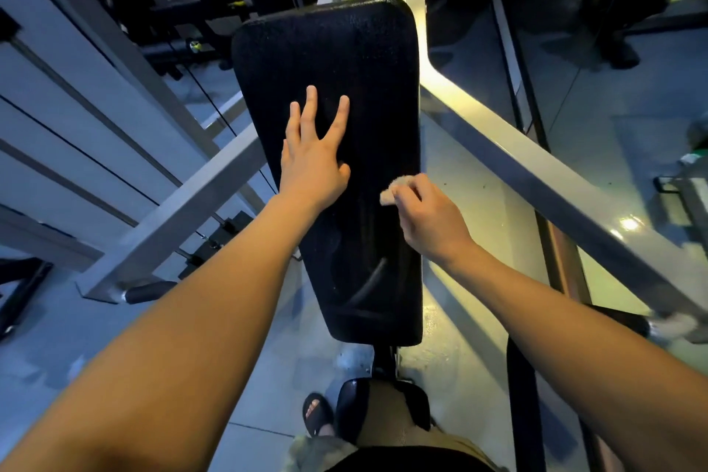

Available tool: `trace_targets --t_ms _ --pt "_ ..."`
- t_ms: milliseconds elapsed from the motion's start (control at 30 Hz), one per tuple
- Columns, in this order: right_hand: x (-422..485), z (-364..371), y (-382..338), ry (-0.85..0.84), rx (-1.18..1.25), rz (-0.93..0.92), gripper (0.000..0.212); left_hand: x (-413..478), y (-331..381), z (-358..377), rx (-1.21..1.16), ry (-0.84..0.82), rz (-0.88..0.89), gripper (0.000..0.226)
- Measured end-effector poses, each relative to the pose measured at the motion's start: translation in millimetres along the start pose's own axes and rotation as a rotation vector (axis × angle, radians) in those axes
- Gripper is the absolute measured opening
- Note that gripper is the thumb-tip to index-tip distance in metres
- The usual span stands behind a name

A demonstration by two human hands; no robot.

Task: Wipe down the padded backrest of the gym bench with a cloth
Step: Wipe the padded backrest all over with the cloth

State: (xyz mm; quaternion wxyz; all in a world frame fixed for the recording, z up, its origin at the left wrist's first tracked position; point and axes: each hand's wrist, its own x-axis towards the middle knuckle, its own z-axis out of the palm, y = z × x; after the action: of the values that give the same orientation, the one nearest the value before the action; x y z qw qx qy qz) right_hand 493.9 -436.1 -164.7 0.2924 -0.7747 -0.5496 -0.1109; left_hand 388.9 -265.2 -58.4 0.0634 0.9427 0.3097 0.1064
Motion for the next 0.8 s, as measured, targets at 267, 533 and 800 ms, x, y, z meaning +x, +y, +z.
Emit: trace_targets --t_ms 267,533,800 --pt "95.8 -47.5 1.9 0.357 0.005 -0.05 0.019 0.3 2.0 4.3 0.002 0.019 -0.006 0.103" --pt "-11.5 19.3 4.1 -0.089 0.119 0.065 0.023 -2.1 2.5 9.1 0.008 0.03 0.013 0.103" --pt "73.9 -65.1 11.5 0.4 0.401 0.286 0.026 -0.5 8.3 13.3 -0.002 0.052 0.007 0.108"
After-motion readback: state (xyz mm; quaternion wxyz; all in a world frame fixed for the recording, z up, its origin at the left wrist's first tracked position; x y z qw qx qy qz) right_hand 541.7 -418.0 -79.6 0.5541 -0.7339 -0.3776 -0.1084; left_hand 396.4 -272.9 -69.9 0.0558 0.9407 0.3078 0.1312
